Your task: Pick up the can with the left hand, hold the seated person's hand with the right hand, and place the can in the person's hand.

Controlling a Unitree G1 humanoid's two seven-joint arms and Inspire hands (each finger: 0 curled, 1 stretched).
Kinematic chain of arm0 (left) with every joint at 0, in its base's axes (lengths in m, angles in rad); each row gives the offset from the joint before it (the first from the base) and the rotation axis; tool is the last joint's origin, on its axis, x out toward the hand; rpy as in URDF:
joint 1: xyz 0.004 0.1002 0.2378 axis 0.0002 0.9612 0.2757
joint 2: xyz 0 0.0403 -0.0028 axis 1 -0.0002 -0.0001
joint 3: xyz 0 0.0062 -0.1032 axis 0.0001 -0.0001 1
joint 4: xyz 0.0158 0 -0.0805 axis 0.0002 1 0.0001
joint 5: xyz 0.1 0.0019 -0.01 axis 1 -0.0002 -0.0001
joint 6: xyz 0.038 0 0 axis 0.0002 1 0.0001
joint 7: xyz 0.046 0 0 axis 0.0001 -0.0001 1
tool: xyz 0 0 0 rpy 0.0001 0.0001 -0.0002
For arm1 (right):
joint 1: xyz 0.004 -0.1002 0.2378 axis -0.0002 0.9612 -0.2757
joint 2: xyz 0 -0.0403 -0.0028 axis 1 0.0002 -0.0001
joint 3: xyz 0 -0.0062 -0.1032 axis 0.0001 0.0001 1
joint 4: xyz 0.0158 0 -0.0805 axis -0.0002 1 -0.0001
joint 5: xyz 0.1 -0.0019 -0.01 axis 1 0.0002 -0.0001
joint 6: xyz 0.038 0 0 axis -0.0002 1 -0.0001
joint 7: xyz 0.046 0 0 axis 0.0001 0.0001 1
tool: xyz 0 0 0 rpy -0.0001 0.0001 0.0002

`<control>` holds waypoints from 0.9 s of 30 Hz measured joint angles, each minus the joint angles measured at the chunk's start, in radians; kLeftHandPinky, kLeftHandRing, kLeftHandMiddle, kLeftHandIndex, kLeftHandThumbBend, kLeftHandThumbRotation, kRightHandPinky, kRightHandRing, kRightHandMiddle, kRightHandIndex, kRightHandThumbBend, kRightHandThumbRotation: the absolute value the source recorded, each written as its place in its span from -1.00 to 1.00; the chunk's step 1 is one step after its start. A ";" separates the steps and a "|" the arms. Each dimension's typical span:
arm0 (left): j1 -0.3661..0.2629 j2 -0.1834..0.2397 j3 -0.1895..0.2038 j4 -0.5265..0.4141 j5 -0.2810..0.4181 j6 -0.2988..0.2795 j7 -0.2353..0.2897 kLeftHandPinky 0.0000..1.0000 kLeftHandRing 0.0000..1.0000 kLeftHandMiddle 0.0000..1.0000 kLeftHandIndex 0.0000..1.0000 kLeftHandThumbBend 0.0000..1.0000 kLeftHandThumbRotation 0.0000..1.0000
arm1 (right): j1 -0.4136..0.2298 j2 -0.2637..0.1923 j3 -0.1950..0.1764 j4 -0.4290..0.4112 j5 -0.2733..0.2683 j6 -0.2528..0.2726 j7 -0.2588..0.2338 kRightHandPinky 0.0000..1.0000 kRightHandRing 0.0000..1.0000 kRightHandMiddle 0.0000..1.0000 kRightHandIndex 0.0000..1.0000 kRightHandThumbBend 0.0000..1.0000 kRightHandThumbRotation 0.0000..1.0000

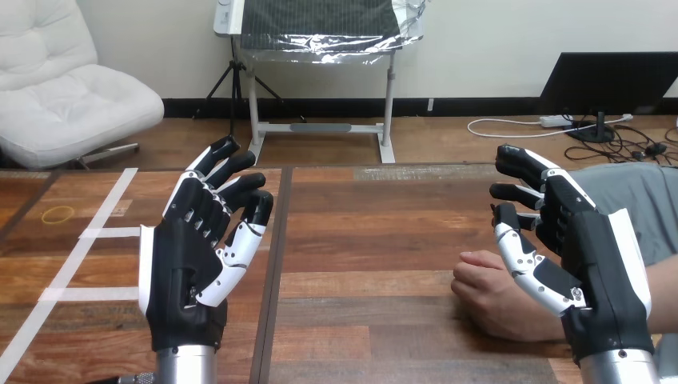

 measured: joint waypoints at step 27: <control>0.000 0.000 0.000 0.000 0.000 0.002 0.000 0.34 0.40 0.51 0.56 0.10 -0.45 | -0.002 0.000 -0.004 0.000 0.000 0.007 0.000 0.26 0.56 0.69 0.63 -0.60 -1.00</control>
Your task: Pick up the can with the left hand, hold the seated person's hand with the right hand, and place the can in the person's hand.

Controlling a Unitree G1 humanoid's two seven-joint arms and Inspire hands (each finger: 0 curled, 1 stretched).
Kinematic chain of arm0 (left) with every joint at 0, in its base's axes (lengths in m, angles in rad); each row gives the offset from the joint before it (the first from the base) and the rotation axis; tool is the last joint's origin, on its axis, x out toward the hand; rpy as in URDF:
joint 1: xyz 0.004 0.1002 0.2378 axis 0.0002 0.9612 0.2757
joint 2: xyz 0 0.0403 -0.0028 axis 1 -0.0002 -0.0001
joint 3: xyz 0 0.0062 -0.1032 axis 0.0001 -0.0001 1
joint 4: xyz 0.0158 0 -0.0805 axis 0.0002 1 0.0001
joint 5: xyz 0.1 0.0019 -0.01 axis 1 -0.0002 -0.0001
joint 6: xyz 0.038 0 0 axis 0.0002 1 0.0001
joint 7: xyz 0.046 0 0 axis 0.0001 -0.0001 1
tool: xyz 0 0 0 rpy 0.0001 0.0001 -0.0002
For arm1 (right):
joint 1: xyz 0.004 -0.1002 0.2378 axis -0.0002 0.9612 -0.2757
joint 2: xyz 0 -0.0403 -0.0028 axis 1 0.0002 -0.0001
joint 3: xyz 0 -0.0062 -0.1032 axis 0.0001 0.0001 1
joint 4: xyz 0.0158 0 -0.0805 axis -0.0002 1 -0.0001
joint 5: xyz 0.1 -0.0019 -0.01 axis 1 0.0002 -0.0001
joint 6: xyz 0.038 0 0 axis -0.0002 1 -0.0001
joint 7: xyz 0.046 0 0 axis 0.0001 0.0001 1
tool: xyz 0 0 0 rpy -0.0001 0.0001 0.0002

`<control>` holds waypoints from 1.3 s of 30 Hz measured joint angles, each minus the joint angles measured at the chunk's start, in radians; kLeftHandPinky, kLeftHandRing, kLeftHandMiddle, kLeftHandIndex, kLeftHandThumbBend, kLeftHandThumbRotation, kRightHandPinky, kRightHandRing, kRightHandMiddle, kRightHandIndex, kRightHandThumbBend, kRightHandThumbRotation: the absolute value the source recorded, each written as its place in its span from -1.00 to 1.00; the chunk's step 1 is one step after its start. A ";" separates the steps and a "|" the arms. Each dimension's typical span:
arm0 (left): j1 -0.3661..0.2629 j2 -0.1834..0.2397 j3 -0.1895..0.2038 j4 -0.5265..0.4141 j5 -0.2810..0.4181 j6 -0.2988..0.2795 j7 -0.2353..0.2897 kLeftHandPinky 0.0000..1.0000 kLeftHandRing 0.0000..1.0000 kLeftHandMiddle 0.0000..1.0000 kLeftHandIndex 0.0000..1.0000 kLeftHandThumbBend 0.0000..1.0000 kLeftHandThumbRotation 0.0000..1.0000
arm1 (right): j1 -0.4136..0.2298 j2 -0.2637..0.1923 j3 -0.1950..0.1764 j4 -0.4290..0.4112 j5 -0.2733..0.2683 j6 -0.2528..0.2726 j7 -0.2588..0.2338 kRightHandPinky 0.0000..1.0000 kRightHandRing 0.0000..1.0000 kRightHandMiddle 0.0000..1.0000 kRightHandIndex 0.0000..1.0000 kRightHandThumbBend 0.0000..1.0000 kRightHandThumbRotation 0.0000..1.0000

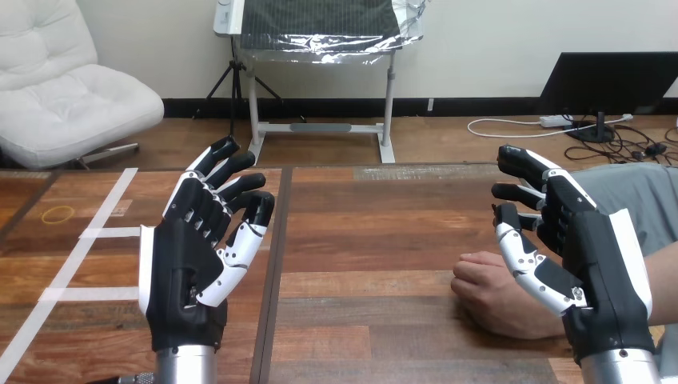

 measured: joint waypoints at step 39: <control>0.012 0.003 -0.009 -0.033 0.009 0.023 0.006 0.36 0.42 0.53 0.58 0.12 -0.48 | 0.000 0.000 -0.001 0.000 0.002 0.000 0.000 0.26 0.55 0.68 0.63 -0.58 -1.00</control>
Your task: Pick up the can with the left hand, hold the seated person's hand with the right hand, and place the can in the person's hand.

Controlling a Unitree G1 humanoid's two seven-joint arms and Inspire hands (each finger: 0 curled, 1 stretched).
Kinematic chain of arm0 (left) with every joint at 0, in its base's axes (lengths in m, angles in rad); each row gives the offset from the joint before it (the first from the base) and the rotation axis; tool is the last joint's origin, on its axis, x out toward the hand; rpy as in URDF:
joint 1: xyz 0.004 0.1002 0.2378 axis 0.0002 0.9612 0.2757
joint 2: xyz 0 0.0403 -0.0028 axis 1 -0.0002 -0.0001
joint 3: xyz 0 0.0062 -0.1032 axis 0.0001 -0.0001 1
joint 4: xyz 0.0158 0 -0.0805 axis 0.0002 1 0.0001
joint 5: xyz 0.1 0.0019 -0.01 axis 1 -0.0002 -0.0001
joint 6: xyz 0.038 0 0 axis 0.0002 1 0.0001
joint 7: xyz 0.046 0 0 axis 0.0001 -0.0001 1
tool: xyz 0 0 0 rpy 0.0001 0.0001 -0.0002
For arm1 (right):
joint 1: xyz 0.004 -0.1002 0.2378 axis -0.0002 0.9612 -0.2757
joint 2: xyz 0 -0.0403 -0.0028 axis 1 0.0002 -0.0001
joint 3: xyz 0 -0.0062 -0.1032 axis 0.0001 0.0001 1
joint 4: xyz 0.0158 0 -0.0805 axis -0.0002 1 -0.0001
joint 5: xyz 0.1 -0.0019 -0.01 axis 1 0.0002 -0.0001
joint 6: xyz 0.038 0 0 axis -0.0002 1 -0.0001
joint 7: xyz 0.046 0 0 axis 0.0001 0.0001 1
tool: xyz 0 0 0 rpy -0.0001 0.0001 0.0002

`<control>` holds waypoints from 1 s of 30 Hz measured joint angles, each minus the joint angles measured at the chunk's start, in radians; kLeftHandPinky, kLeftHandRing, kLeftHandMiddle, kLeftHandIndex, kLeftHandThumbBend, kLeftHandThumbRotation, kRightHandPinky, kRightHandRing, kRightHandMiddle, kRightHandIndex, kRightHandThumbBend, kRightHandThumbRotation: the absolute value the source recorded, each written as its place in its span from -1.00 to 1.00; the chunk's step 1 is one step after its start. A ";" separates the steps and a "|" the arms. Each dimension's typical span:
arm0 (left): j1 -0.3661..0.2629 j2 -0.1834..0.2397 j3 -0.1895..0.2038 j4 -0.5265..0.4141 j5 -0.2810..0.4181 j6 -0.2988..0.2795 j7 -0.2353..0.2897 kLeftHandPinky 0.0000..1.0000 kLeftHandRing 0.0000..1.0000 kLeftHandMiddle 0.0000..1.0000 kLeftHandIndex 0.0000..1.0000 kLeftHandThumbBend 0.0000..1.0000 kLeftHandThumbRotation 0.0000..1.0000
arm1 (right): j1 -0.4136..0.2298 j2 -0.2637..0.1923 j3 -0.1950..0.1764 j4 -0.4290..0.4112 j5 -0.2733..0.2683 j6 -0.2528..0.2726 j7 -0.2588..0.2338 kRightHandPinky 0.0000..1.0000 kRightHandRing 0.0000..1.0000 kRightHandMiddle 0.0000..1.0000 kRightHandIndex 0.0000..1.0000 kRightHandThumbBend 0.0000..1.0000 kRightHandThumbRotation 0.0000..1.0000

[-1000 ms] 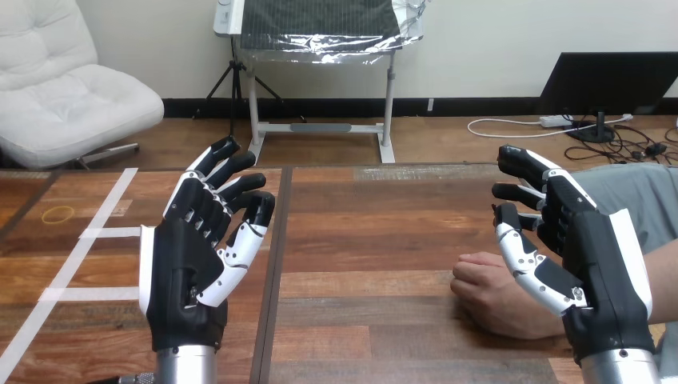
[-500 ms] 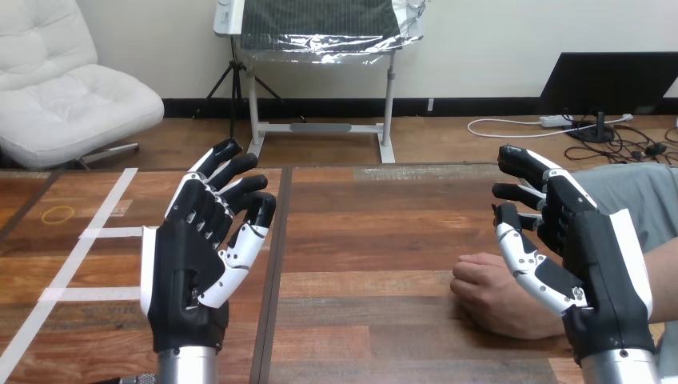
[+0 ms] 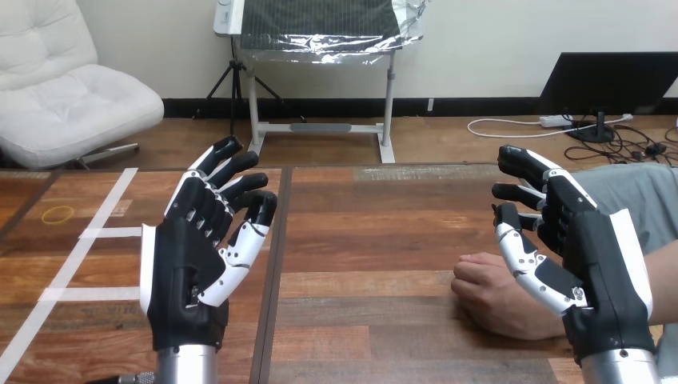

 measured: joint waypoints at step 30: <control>-0.021 0.384 0.166 -0.319 0.283 0.350 -0.152 0.68 0.70 0.69 0.61 0.41 -0.61 | 0.000 -0.007 -0.012 0.000 -0.002 0.008 0.004 0.25 0.54 0.68 0.62 -0.56 -1.00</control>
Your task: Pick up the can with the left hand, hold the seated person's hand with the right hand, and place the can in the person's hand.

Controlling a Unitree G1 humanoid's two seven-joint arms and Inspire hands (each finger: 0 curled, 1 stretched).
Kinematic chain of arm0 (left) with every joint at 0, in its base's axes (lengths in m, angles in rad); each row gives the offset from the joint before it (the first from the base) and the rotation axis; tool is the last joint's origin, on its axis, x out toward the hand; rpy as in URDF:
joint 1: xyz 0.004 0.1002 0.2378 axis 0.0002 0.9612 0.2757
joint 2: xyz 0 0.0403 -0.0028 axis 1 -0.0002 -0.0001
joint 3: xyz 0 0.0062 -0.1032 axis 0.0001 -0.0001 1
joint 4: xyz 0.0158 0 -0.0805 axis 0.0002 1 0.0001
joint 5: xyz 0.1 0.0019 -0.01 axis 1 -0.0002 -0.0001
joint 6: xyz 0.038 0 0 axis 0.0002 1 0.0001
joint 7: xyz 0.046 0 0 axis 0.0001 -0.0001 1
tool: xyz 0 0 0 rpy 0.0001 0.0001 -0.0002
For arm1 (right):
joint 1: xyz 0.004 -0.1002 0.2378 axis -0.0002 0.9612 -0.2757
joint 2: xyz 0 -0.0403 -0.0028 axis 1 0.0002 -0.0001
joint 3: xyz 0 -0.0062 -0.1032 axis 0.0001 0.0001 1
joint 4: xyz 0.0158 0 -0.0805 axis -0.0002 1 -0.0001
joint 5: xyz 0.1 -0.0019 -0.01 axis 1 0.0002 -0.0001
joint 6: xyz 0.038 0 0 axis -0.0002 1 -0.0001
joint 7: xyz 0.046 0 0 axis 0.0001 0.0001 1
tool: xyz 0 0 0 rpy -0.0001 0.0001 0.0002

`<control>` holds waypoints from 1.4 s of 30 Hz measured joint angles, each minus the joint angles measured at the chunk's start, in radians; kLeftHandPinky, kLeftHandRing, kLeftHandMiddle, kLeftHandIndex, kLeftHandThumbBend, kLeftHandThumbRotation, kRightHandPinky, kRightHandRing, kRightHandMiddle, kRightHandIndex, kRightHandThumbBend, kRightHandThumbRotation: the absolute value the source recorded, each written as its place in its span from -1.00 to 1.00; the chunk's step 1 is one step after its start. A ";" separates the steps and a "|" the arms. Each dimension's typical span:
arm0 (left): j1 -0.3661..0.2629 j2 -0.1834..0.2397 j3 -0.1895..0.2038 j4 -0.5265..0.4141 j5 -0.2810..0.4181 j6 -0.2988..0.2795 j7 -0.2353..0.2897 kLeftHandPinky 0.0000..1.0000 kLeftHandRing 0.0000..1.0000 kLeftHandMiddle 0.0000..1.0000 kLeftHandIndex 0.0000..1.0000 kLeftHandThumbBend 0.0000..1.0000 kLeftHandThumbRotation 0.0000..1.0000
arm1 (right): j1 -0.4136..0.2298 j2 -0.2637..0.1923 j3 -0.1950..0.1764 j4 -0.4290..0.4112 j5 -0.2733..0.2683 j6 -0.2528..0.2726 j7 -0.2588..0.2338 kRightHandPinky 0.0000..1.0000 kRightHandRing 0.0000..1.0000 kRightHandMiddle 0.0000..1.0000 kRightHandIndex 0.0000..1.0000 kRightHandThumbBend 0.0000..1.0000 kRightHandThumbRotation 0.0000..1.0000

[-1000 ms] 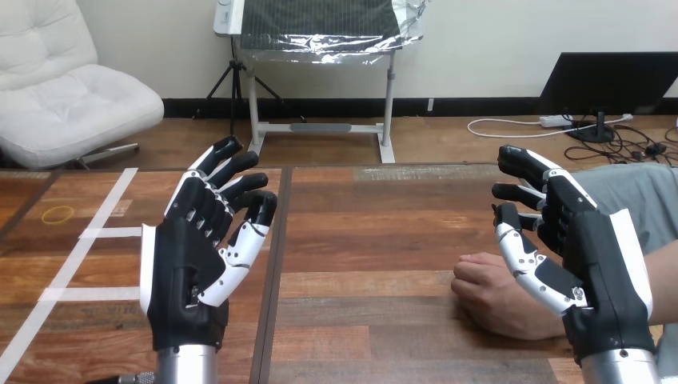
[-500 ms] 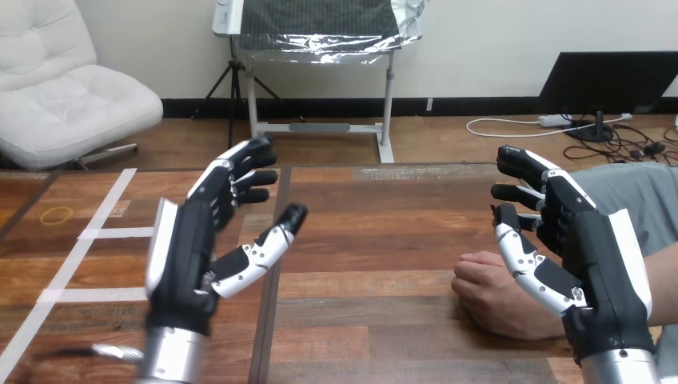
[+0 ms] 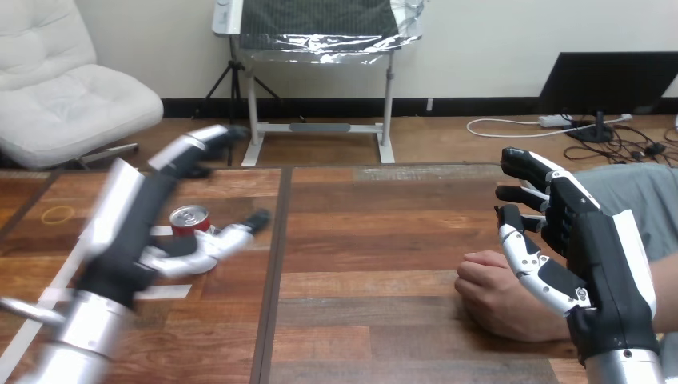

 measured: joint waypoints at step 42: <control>-0.278 0.350 -0.002 0.240 0.170 0.144 -0.161 0.51 0.63 0.66 0.61 0.54 -0.75 | -0.019 -0.032 0.000 0.000 -0.023 0.055 0.016 0.31 0.57 0.70 0.62 -0.54 -1.00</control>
